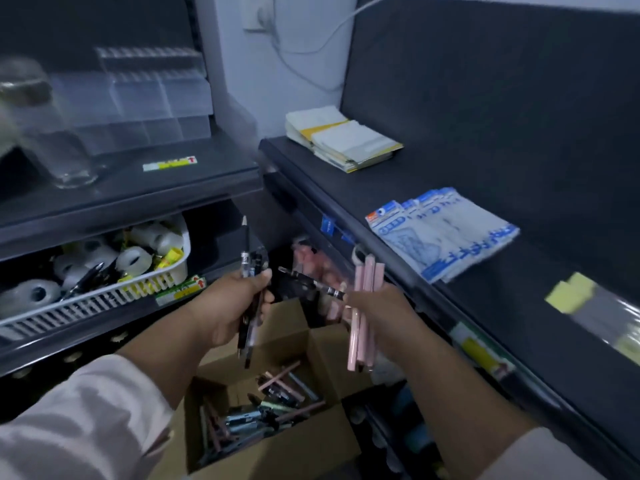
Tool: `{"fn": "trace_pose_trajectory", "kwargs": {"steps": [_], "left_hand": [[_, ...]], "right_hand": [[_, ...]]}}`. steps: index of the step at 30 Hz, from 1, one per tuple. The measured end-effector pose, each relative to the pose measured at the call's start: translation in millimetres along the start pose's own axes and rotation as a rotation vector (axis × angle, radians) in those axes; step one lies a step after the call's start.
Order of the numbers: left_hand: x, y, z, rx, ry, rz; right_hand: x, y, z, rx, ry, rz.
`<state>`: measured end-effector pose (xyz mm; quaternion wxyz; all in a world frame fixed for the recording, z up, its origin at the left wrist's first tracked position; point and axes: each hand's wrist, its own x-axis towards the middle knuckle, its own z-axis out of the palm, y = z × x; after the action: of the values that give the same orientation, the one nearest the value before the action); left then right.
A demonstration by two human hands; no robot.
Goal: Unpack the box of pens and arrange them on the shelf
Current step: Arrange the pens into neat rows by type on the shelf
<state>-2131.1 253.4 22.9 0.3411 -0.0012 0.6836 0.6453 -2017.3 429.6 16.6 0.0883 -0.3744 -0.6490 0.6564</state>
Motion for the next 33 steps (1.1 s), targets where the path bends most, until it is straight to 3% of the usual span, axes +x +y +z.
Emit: {"fn": "trace_pose_trajectory", "kwargs": {"steps": [5, 11, 15, 21, 33], "left_hand": [[-29, 7, 25, -0.072, -0.165, -0.043], [-67, -3, 79, 0.002, -0.387, -0.059], [-106, -9, 128, 0.083, -0.431, -0.018], [-178, -32, 217, 0.171, -0.563, -0.012], [-360, -142, 429, 0.178, -0.731, -0.079]], "right_hand": [[-52, 6, -25, 0.102, 0.155, 0.016], [-122, 22, -75, 0.206, 0.341, -0.005], [-171, 36, -122, 0.264, 0.461, -0.044], [-251, 71, -203, 0.359, 0.617, -0.06], [-455, 179, -411, 0.445, 0.933, -0.018]]}}
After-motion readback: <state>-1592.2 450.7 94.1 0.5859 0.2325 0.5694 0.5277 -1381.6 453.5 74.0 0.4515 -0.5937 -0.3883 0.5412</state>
